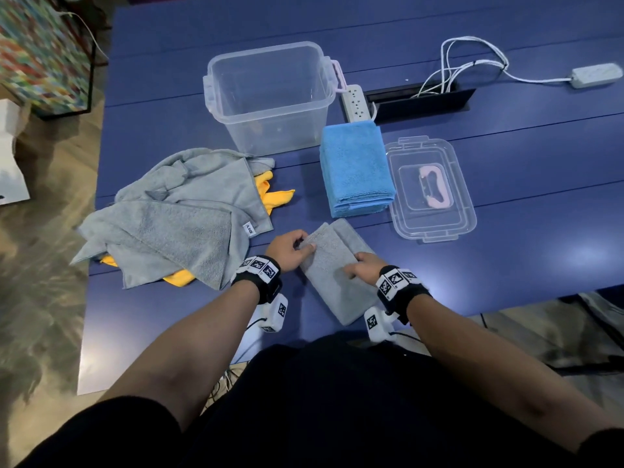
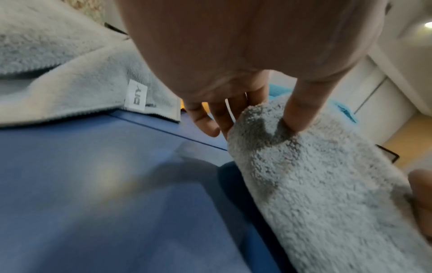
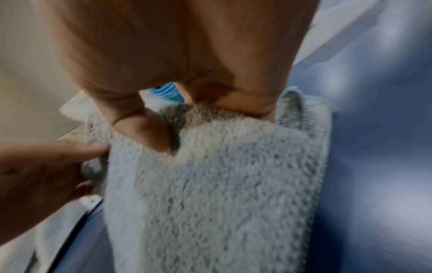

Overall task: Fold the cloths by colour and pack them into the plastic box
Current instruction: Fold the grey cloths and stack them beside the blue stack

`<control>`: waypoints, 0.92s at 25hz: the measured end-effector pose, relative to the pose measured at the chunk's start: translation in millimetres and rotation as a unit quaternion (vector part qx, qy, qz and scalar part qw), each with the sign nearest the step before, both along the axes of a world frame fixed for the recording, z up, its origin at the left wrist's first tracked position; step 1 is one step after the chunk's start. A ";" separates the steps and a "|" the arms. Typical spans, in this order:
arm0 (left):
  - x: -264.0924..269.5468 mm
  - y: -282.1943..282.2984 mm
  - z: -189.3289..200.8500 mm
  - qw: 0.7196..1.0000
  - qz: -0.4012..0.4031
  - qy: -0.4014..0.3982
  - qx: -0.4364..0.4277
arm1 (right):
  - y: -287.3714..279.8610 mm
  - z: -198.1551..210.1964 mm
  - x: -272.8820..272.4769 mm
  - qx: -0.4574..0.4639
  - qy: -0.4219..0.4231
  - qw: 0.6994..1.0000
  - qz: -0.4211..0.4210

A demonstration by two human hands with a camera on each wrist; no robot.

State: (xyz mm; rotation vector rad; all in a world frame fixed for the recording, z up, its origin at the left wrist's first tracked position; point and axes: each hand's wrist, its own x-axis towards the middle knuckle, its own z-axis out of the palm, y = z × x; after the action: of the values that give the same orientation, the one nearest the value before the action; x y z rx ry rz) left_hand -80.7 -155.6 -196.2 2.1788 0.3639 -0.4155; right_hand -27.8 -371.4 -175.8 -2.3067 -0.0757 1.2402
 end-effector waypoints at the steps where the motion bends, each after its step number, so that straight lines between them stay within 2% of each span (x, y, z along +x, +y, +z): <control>1: 1.3 -1.7 -4.3 1.000 0.003 0.004 0.002 | -5.8 -1.5 1.7 -0.007 0.011 1.000 0.008; 4: 3.8 -6.3 -13.4 0.999 -0.019 0.008 0.042 | -17.7 -7.0 4.1 -0.035 0.018 0.999 0.016; 9: 14.7 -21.1 -18.8 0.989 -0.020 -0.029 0.142 | -31.0 -3.6 9.6 -0.040 -0.089 0.993 -0.064; 12: 22.3 -29.0 -23.0 0.984 -0.021 -0.033 0.175 | -39.6 -5.4 10.5 -0.041 -0.127 0.990 -0.046; 15: 25.2 -30.5 -25.2 0.980 -0.025 -0.015 0.197 | -47.8 -11.2 11.6 -0.044 -0.127 0.989 -0.054; 20: 28.5 -35.6 -21.5 0.974 -0.030 -0.035 0.221 | -47.1 -8.8 21.0 -0.116 -0.130 0.985 -0.006; 23: 35.2 -41.7 -16.3 0.970 -0.024 -0.025 0.242 | -46.1 -9.6 23.6 -0.188 -0.121 0.973 0.063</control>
State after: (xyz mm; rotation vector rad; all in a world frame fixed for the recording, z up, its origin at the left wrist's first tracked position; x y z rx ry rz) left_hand -45.5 -197.4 -212.5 2.6738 0.4177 -0.3203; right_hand -4.2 -417.5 -185.4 -2.8148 -0.0795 1.1014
